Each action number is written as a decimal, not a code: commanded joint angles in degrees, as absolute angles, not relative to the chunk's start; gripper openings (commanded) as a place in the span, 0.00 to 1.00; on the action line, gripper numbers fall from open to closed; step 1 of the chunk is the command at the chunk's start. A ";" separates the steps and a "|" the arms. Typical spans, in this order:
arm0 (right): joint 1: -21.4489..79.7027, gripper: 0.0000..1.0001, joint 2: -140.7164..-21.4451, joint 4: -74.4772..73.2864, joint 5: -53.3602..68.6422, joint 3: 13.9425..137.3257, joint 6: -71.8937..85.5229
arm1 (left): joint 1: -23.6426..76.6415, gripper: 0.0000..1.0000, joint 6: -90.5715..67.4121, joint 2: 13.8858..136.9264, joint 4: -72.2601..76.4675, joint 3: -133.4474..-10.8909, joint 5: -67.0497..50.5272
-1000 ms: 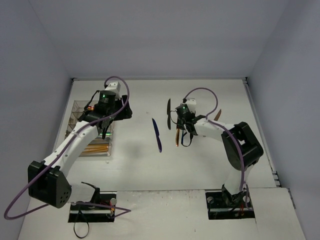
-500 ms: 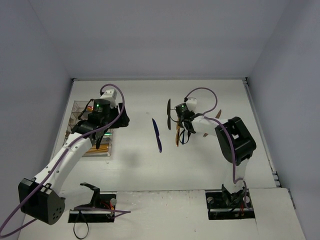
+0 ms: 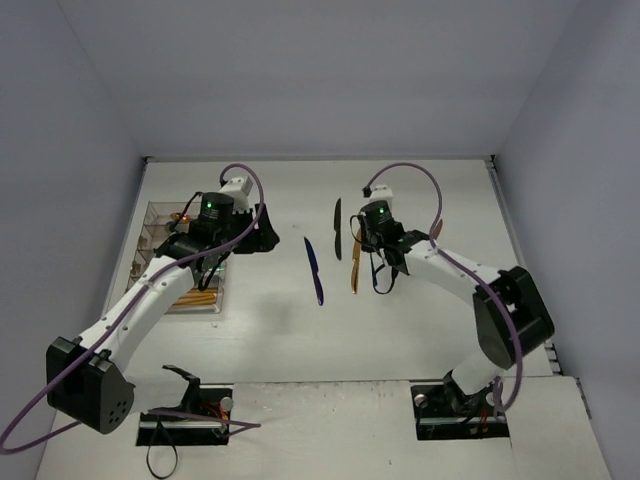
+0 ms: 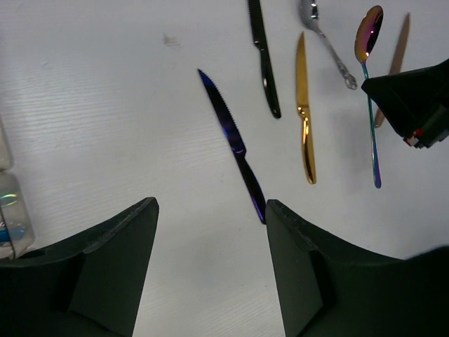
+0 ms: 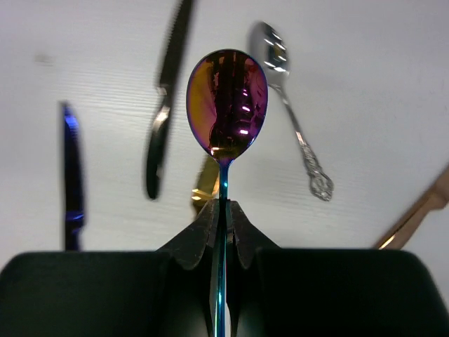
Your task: Sort the eating utensils into containers
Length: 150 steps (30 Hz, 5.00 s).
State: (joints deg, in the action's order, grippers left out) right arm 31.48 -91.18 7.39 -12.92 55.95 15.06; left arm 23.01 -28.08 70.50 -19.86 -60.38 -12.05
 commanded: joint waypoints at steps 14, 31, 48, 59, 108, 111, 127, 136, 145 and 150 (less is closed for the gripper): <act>41.66 0.00 -75.76 15.13 8.43 51.85 7.82 | 31.12 0.59 -32.18 82.02 -6.95 -71.28 -17.05; 41.92 0.00 -77.00 17.14 9.50 51.59 9.41 | 33.93 0.16 -34.98 87.54 -3.25 -71.88 -18.28; 41.51 0.50 -73.16 16.89 0.52 48.40 10.53 | 26.24 0.00 -35.44 85.35 -8.91 -70.05 -8.49; 38.54 0.52 -66.75 16.41 -5.33 42.61 12.54 | -2.83 0.00 -44.93 85.50 -8.65 -70.91 -5.04; 32.08 0.54 -70.65 14.85 -4.48 42.62 12.66 | -19.60 0.42 -42.98 110.40 -9.57 -85.96 -11.52; 31.18 0.54 -72.66 14.77 -5.92 44.78 12.25 | -19.68 0.52 -41.03 107.39 -11.81 -86.06 -10.73; 23.49 0.54 -94.86 13.98 -9.21 60.25 11.48 | -3.80 0.58 -31.82 84.95 -22.06 -78.98 -5.66; 20.65 0.51 -105.74 13.32 -5.14 67.98 6.64 | 17.41 0.59 -25.62 74.57 -22.10 -65.43 -7.08; 20.21 0.48 -112.39 12.66 -0.53 70.64 5.07 | 23.29 0.63 -23.73 65.34 -21.65 -59.67 -8.24; 20.20 0.45 -114.20 12.72 -0.53 70.66 5.17 | 23.38 0.68 -22.74 62.58 -21.64 -58.19 -7.82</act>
